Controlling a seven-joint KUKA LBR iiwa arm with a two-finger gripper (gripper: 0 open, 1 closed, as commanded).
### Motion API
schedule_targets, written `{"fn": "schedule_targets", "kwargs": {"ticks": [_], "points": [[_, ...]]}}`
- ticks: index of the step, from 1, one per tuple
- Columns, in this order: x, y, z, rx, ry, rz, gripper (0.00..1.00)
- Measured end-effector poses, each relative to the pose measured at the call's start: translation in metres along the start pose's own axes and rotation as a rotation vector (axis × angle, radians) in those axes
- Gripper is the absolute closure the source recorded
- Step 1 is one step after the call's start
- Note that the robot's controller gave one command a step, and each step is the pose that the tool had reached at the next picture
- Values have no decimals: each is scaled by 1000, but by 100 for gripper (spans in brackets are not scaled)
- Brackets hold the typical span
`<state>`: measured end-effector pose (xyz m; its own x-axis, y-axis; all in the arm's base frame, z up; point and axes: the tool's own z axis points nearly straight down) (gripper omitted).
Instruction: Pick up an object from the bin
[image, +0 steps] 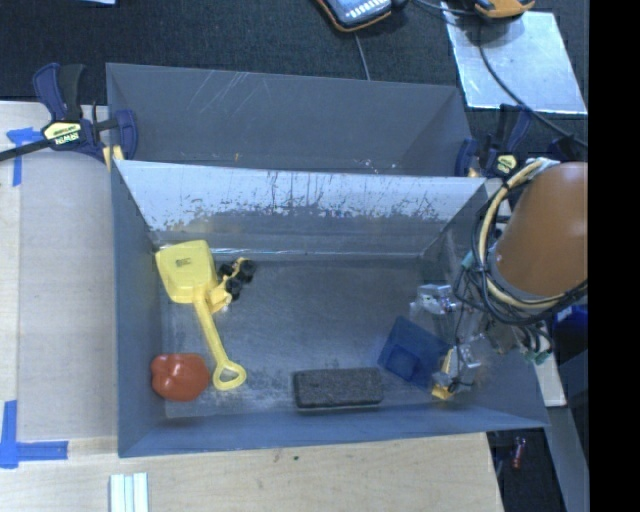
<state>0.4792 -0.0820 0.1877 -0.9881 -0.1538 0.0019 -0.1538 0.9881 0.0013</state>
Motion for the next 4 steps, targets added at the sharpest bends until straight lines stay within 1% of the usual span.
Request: {"fn": "schedule_targets", "kwargs": {"ticks": [1, 2, 3, 4], "points": [[-31, 15, 18, 7, -17, 121, 0], [-30, 17, 25, 9, -21, 98, 0], [-1, -45, 53, 13, -16, -165, 0], [-29, 28, 94, 12, -22, -299, 0]]}}
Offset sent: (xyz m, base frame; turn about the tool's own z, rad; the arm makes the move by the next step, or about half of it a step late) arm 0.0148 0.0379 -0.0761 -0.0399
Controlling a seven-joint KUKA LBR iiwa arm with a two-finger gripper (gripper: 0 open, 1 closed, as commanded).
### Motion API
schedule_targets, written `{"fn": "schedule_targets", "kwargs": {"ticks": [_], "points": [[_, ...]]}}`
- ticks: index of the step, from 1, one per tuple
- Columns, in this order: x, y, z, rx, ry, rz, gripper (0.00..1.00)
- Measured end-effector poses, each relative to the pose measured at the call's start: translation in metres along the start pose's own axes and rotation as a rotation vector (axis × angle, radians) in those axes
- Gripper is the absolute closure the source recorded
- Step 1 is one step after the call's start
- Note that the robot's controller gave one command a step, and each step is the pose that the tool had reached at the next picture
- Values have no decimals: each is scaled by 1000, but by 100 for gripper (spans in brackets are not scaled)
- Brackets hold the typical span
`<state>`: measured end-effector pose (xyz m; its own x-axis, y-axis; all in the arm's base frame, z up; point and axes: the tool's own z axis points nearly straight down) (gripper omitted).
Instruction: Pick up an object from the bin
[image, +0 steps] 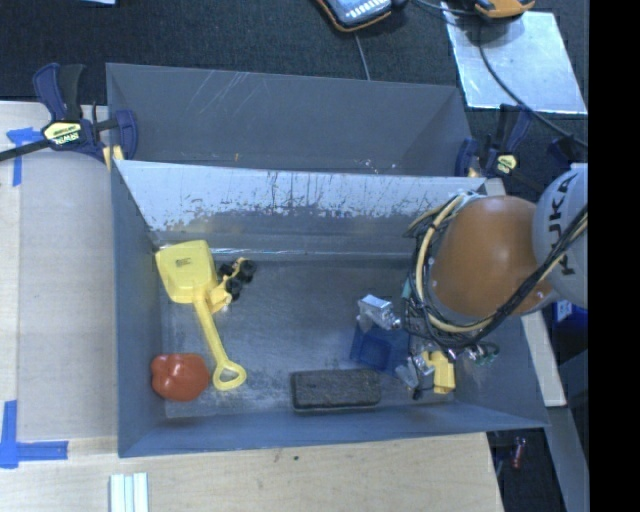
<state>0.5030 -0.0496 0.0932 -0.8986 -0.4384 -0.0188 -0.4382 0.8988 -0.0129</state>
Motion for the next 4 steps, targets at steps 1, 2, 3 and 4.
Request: {"fn": "schedule_targets", "kwargs": {"ticks": [1, 2, 3, 4], "points": [[39, -43, 21, 2, 1, 109, 0], [-7, -9, 3, 3, -11, -48, 100], [-7, -9, 3, 3, -11, -48, 100], [-6, -6, -81, 1, -9, -50, 100]]}}
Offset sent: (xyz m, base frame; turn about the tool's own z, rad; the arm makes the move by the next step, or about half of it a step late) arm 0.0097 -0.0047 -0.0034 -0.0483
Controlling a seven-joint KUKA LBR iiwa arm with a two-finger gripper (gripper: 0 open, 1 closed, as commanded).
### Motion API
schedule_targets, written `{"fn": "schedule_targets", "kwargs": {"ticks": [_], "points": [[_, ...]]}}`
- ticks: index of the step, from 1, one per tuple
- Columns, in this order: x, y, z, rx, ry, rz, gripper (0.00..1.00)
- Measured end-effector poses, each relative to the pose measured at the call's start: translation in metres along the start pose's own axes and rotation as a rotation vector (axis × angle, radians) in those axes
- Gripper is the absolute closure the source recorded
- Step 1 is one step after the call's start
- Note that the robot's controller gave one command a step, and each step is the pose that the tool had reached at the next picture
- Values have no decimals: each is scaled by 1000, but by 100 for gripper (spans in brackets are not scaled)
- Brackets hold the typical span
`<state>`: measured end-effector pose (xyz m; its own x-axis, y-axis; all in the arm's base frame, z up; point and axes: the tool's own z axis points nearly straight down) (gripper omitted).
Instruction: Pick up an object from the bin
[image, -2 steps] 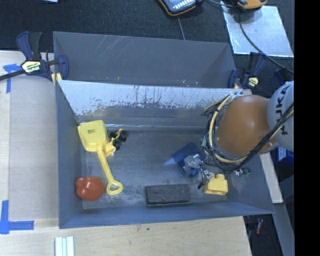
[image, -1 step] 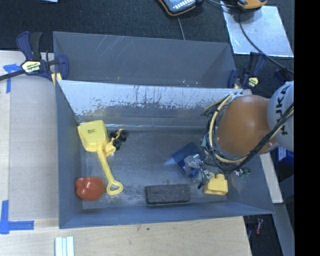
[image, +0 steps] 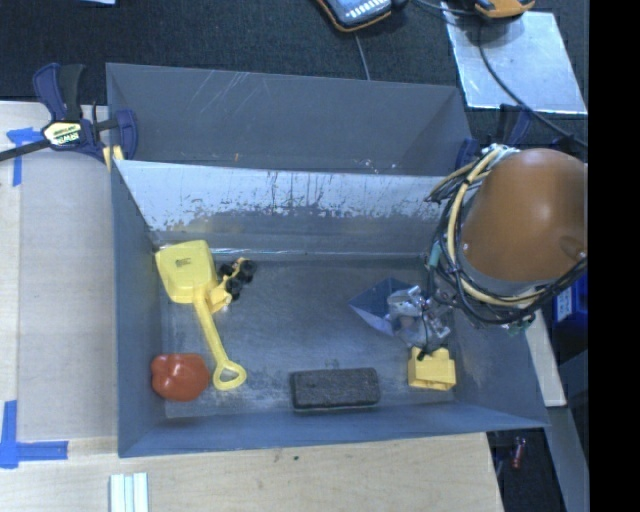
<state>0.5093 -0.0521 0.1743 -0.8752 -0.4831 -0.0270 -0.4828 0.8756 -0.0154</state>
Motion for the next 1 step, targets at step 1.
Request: {"fn": "schedule_targets", "kwargs": {"ticks": [1], "points": [[-21, 0, -113, -2, 2, -28, 100]]}}
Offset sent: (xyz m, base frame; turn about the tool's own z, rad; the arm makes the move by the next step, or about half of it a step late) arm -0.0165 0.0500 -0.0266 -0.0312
